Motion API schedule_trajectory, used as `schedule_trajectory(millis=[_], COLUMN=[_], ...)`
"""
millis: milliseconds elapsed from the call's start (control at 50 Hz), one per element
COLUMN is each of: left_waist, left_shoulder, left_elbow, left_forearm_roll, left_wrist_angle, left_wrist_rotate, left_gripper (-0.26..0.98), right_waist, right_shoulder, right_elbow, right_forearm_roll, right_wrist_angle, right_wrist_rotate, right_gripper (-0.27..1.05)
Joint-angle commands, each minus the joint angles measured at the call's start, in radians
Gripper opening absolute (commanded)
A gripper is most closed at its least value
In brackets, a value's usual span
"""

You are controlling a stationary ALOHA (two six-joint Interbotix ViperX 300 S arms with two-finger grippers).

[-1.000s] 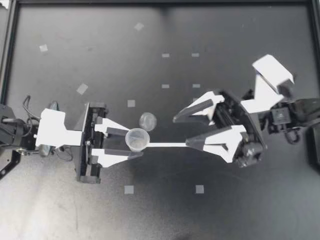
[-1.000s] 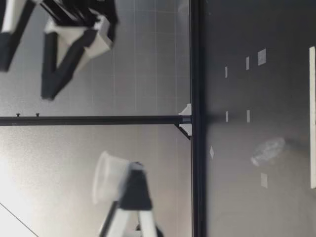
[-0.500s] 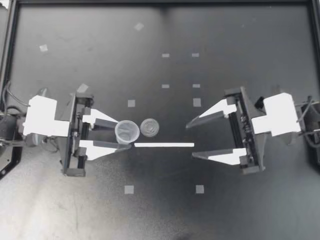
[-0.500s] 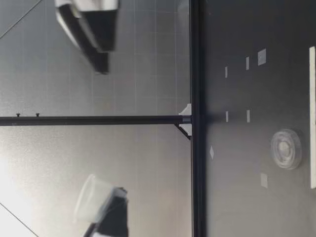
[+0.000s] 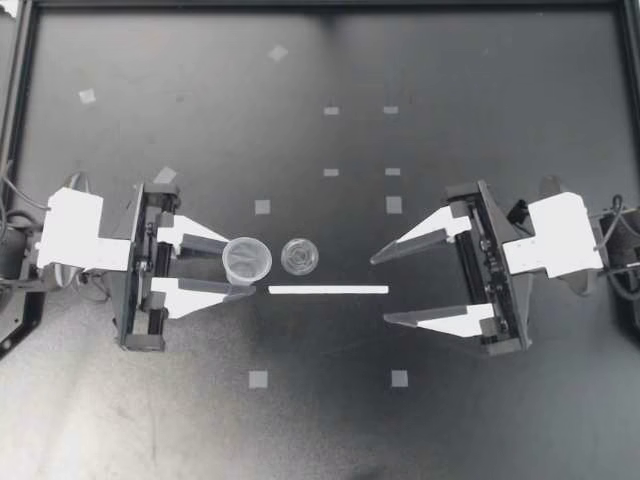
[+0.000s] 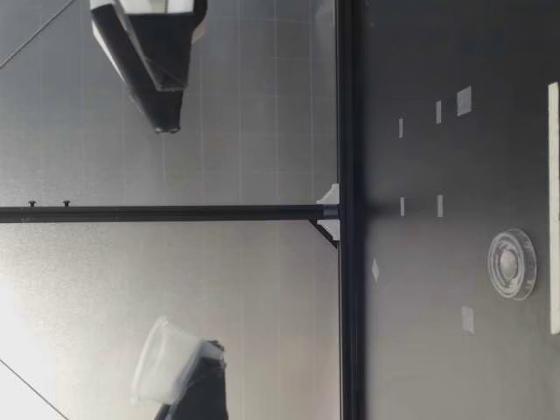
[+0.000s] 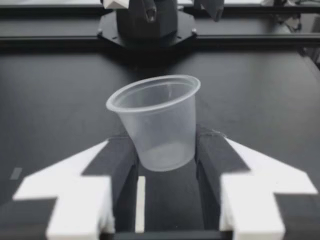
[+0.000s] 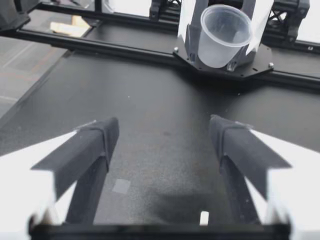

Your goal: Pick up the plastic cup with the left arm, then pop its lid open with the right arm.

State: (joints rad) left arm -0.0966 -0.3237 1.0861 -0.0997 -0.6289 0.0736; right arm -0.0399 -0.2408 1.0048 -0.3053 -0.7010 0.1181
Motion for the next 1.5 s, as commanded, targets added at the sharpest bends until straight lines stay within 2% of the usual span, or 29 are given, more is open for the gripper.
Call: schedule_trajectory(millis=[0, 1480], left_waist=[0.002, 0.002], left_shoulder=[-0.006, -0.006], left_elbow=[-0.009, -0.005], left_forearm_roll=[0.0, 0.0], left_wrist_angle=[-0.011, -0.011], left_wrist_rotate=[0.002, 0.002], left_gripper=[0.26, 0.26], right_waist=[0.005, 0.006], right_shoulder=[-0.02, -0.021], right_elbow=[-0.009, 0.009], right_forearm_roll=[0.003, 0.005], right_wrist_angle=[-0.012, -0.011], right_wrist_rotate=[0.002, 0.002], right_gripper=[0.76, 0.76])
